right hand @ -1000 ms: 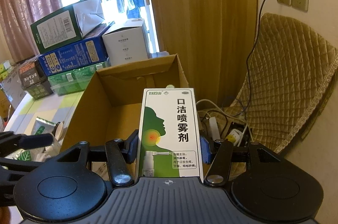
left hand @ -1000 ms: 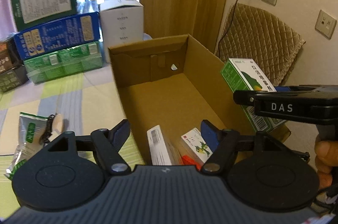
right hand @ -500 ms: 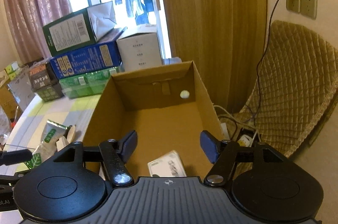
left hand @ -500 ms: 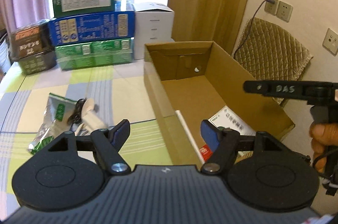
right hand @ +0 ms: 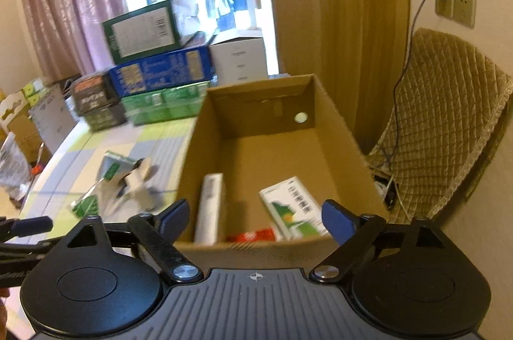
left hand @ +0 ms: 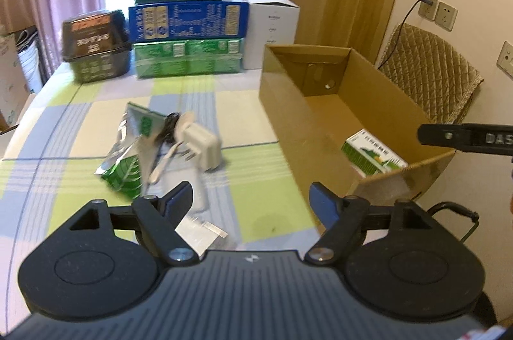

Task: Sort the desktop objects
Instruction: 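Withdraw both tools back over the table toward the clear trays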

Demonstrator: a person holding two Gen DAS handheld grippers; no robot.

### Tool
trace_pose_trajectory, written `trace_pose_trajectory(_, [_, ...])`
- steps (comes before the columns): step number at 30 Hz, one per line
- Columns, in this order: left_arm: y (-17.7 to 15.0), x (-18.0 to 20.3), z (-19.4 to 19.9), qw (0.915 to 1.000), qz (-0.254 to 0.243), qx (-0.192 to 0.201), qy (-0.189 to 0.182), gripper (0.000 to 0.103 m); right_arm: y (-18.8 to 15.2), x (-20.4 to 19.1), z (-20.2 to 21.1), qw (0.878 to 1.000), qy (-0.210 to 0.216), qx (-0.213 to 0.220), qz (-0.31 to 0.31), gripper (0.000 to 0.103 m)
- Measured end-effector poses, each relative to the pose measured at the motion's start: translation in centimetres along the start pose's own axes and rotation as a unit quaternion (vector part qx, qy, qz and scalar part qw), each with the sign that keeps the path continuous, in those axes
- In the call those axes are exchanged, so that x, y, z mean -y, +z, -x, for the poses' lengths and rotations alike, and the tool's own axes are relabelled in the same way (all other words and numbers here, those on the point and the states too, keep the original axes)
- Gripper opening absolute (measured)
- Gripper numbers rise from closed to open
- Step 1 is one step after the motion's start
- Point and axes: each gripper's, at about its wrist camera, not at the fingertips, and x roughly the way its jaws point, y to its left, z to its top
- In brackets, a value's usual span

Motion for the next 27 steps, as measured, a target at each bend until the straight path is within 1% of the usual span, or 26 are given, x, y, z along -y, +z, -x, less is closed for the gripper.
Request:
trace_pose_trajectory(2, [-0.8,-0.9,0.7,1.0,0.004,-0.004,0.006,0.077,-0.5,-1.1,0.5,1.0,0.004,-0.001,0.003,0.095])
trace_pose_trajectory(4, [-1.4,-1.7,1.3,0.9999,0.009,-0.007,0.013,0.079,-1.1,-2.2,0.8,1.0,0.012,-0.006,0.004,0.096])
trace_pose_trajectory(6, [-2.1,-2.5,1.9,0.9998,0.011,-0.008,0.017,0.083,-1.7,-3.2,0.9,1.0,0.018,-0.012,0.008,0.097])
trace_pose_trajectory(9, [-3.0,-3.8,2.6,0.9995,0.014,-0.014,0.026,0.084,-2.6,-4.5,0.7,0.999,0.027,-0.024,0.014,0.097])
trace_pose_trajectory(14, [-4.4,-5.9,3.9,0.9985,0.017,-0.014,0.05,0.089,-4.1,-6.2,0.4,0.998,0.049,-0.044,0.018,0.098])
trace_pose_trajectory(20, [-6.0,-8.7,4.8,0.9967,0.024,-0.024,0.073,0.091,-6.5,-8.0,-0.2,0.995,0.066,-0.07,0.032,0.098])
trace_pose_trajectory(27, [-7.1,-10.4,5.0,0.9954,0.034,-0.035,0.082,0.092,-8.5,-9.4,-1.1,0.991,0.079,-0.093,0.045,0.098])
